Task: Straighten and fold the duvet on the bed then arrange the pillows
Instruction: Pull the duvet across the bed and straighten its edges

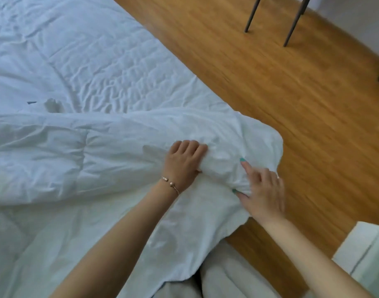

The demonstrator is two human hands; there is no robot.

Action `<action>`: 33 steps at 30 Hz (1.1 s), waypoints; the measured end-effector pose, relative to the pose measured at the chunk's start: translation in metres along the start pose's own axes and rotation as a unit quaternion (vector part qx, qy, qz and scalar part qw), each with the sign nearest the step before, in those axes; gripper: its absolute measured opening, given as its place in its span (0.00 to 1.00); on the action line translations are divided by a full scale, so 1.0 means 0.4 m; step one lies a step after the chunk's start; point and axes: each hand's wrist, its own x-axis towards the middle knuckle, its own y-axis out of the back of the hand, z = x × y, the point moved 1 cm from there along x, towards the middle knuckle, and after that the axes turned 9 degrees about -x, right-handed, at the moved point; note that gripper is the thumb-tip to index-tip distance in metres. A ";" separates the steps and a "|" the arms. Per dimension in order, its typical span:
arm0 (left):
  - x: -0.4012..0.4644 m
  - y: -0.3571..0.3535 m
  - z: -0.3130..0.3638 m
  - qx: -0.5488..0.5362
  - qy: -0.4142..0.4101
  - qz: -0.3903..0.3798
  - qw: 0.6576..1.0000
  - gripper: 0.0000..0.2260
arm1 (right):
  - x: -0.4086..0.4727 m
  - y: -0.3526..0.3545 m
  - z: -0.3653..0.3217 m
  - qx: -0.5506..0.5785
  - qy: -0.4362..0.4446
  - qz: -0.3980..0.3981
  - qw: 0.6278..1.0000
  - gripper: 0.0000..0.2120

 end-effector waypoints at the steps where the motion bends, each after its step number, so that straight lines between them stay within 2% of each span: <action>1: -0.011 -0.049 -0.015 -0.003 0.041 -0.193 0.980 0.32 | -0.006 -0.025 0.006 -0.012 -0.008 -0.156 0.988 0.43; 2: -0.023 -0.085 -0.028 -0.017 0.081 -0.347 0.934 0.43 | -0.009 -0.049 0.013 0.005 -0.025 -0.260 0.965 0.44; 3: -0.025 -0.100 -0.037 -0.050 0.109 -0.446 0.887 0.46 | -0.006 -0.066 0.019 0.040 -0.049 -0.307 0.949 0.44; 4: -0.018 -0.101 -0.045 -0.091 0.124 -0.463 0.873 0.41 | 0.001 -0.077 0.022 0.086 -0.080 -0.306 0.945 0.43; 5: -0.008 -0.102 -0.057 -0.136 0.138 -0.414 0.889 0.32 | 0.014 -0.085 0.021 0.124 -0.104 -0.278 0.947 0.42; 7: 0.031 -0.091 -0.092 -0.164 0.160 -0.255 0.939 0.18 | 0.066 -0.093 0.009 0.153 -0.123 -0.215 0.957 0.39; 9: 0.071 -0.093 -0.143 -0.125 0.172 -0.172 0.962 0.16 | 0.137 -0.106 -0.011 0.162 -0.125 -0.169 0.964 0.39; 11: 0.098 -0.107 -0.190 -0.064 0.181 -0.174 0.966 0.21 | 0.215 -0.123 -0.033 0.156 -0.107 -0.140 0.972 0.43; 13: 0.121 -0.127 -0.237 -0.021 0.204 -0.203 0.957 0.31 | 0.288 -0.147 -0.048 0.115 -0.077 -0.144 0.980 0.50; 17: 0.193 -0.148 -0.341 -0.038 0.255 -0.199 0.945 0.48 | 0.407 -0.186 -0.036 0.012 -0.017 -0.170 0.985 0.63; 19: 0.230 -0.147 -0.388 -0.036 0.280 -0.214 0.935 0.55 | 0.442 -0.209 -0.020 0.029 -0.004 -0.184 0.983 0.67; 21: 0.239 -0.153 -0.418 0.011 0.308 -0.251 0.918 0.61 | 0.455 -0.235 -0.012 0.054 0.007 -0.205 0.977 0.69; 23: 0.237 -0.174 -0.425 0.055 0.338 -0.289 0.894 0.62 | 0.455 -0.257 -0.009 0.050 0.021 -0.201 0.978 0.69; 25: 0.232 -0.193 -0.413 0.055 0.362 -0.329 0.870 0.52 | 0.462 -0.262 -0.005 0.064 0.036 -0.219 0.973 0.67; 27: 0.241 -0.193 -0.383 0.021 0.371 -0.322 0.871 0.41 | 0.463 -0.247 0.018 0.092 0.049 -0.233 0.967 0.59; 30: 0.353 -0.121 -0.263 -0.021 0.325 -0.171 0.930 0.35 | 0.407 -0.183 0.148 0.150 -0.012 -0.186 0.971 0.42; 32: 0.506 -0.064 -0.149 -0.027 0.217 -0.084 0.972 0.35 | 0.345 -0.145 0.283 0.208 -0.100 -0.148 0.962 0.37; 33: 0.589 -0.053 -0.089 -0.029 0.156 -0.082 0.984 0.36 | 0.323 -0.132 0.351 0.230 -0.146 -0.127 0.954 0.37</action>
